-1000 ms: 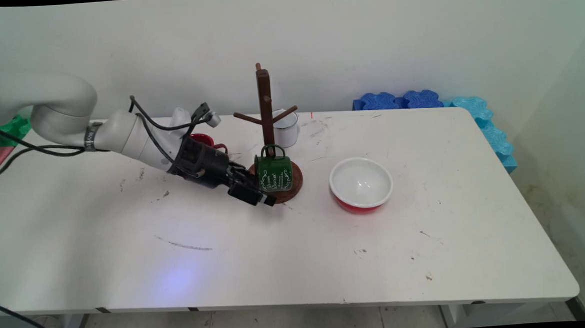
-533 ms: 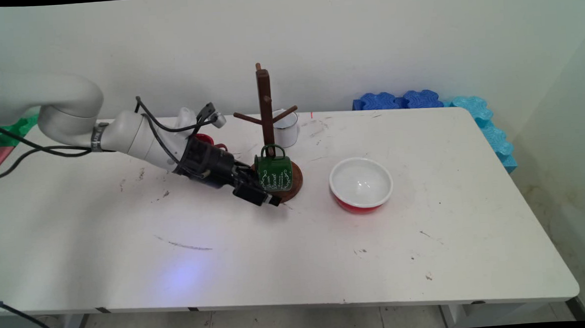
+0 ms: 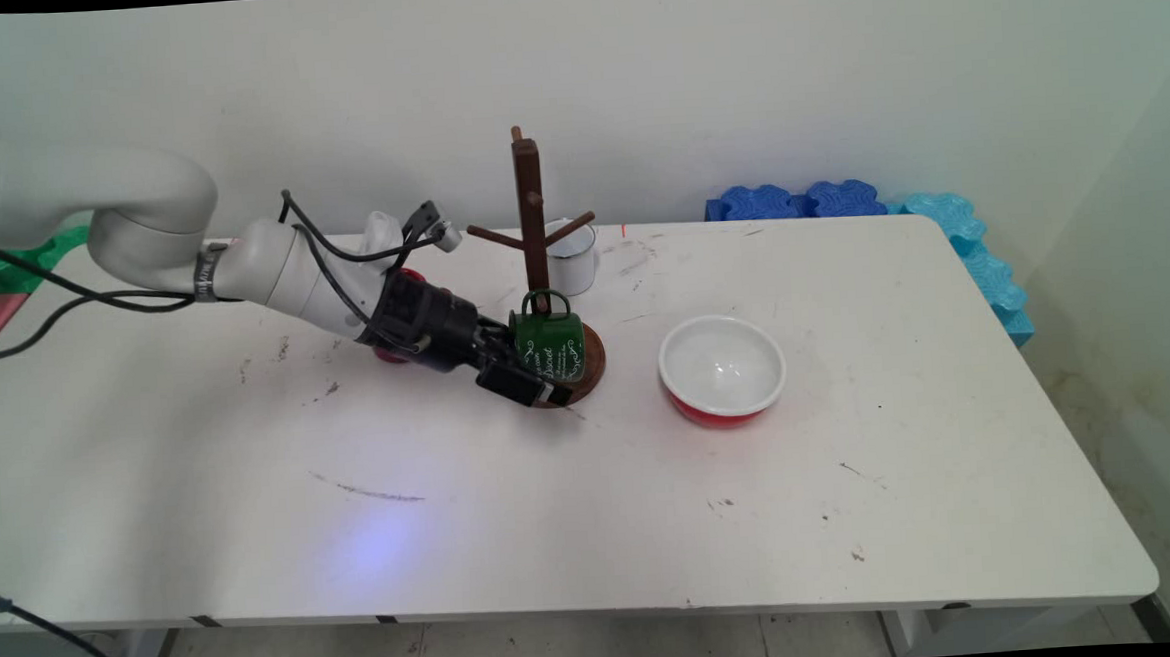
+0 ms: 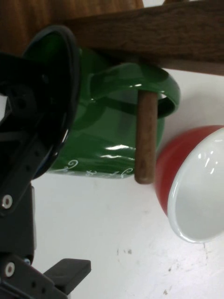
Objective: Pick up the green mug from the rack, then place the picked object on the table
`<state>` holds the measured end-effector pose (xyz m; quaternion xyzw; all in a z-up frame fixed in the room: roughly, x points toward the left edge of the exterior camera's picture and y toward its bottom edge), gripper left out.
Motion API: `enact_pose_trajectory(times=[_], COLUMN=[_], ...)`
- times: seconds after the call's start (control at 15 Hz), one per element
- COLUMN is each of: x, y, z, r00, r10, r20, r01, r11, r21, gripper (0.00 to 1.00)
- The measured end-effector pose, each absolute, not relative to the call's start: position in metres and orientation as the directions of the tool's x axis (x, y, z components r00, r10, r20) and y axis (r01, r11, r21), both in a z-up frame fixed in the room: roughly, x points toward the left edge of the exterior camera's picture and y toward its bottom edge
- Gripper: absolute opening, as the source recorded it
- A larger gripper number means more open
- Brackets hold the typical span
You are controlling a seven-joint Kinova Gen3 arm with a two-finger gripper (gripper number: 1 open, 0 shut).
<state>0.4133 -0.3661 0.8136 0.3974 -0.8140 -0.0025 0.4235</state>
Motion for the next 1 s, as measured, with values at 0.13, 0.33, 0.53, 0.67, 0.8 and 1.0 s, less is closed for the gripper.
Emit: enact_pose_trajectory(times=[0.13,0.33,0.53,0.67,0.8,1.0], x=[0.4127,0.4125,0.4129,0.4132,0.4133,0.4139], y=[-0.3674,-0.3694,-0.3714,-0.3721,-0.3726,-0.3719], z=[0.8130,0.8118,0.8108,0.8105,0.8102,0.8100], r00=[-0.325,-0.326,-0.330,-0.332,-0.333,-0.336], r10=[-0.649,-0.649,-0.648,-0.647,-0.648,-0.648], r20=[0.688,0.687,0.687,0.686,0.685,0.683], r01=[-0.646,-0.650,-0.653,-0.656,-0.658,-0.660], r11=[0.684,0.682,0.682,0.681,0.680,0.680], r21=[0.339,0.335,0.329,0.325,0.323,0.320], gripper=[1.00,0.00,0.00,0.00,0.00,0.00])
